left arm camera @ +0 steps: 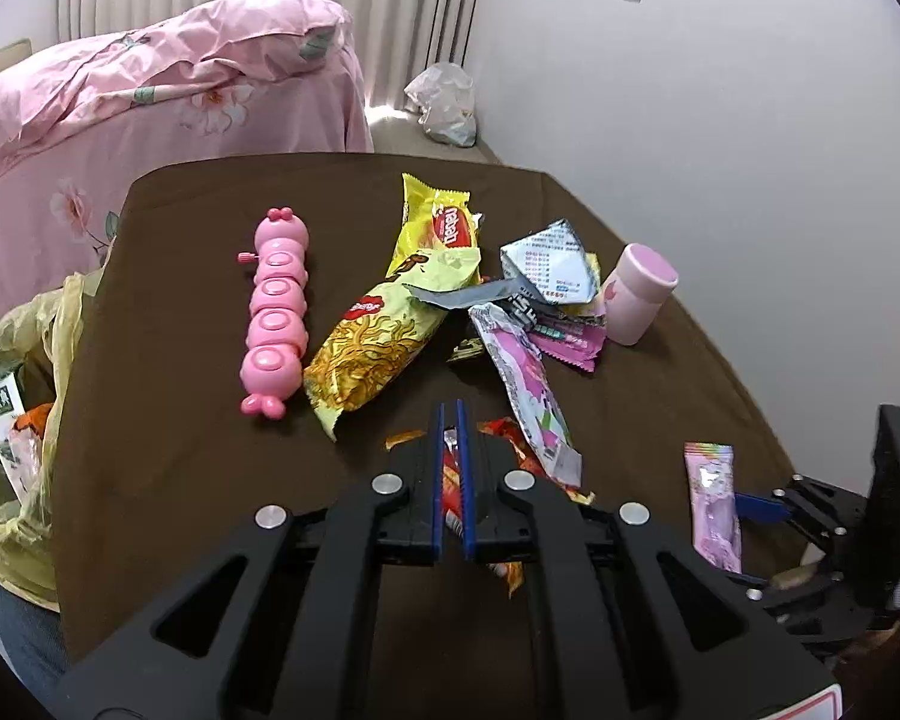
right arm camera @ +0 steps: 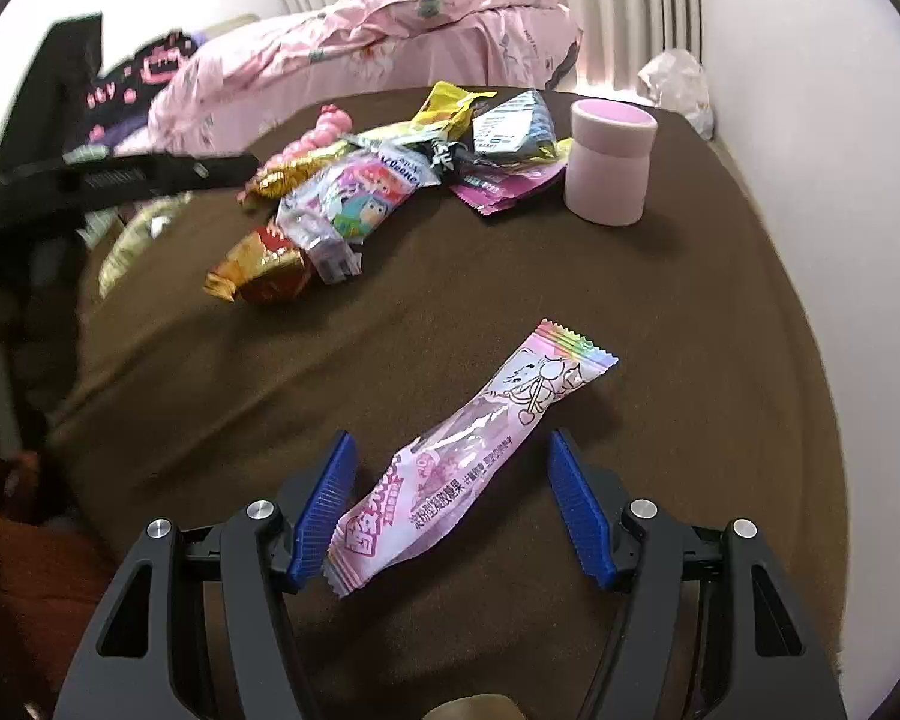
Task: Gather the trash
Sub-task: 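Grasp the white-and-pink snack wrapper with the left gripper and lift it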
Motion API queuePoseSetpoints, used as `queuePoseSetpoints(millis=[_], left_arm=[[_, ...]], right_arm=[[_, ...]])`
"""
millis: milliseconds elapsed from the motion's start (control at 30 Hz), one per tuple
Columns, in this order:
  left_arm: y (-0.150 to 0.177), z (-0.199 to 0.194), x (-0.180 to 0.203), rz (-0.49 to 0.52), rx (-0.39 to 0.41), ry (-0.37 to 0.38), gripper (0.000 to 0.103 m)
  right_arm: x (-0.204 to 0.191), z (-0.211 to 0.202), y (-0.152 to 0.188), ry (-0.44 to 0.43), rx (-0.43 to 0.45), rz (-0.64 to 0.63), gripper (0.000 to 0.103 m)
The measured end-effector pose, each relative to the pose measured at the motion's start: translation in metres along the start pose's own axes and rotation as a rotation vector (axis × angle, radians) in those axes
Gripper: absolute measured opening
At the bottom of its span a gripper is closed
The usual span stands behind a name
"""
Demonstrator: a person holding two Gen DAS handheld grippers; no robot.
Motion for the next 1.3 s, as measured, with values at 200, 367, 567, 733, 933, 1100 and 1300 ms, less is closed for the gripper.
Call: queuePoseSetpoints(millis=[200,367,567,733,933,1100,1300], left_arm=[[-0.008,0.007,0.022,0.008,0.011,0.064,0.060],[-0.008,0.044,0.049,0.129,-0.011,-0.073,0.060],[0.008,0.075,0.045,0.231,-0.068,-0.153,0.021],[-0.002,0.049,0.022,0.118,-0.033,-0.067,0.010],[-0.018,-0.004,-0.018,-0.112,0.008,0.085,0.010],[-0.026,-0.034,-0.051,-0.201,0.065,0.079,0.010],[-0.023,-0.055,-0.088,-0.293,0.114,0.079,0.010]], right_arm=[[-0.001,-0.003,0.007,0.044,0.017,0.000,0.062],[-0.001,-0.007,0.009,0.047,0.005,-0.021,0.062],[0.006,-0.023,0.007,0.086,0.070,-0.033,0.062],[0.009,-0.027,-0.002,0.081,0.101,-0.012,0.062],[-0.016,-0.026,-0.028,0.078,0.148,-0.098,0.062],[-0.041,-0.022,-0.052,-0.044,0.174,-0.096,0.062],[-0.082,-0.013,-0.086,-0.098,0.199,-0.196,0.062]])
Point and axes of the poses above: each gripper's, at about its wrist camera, not at the fingertips, and z roughly the way its jaws point, x to its right, y to its underside, the point moved 9 cm from there along z, roughly the way its jaws point, and after that the axes turned 11 degrees about -z, right-handed, at the moved point
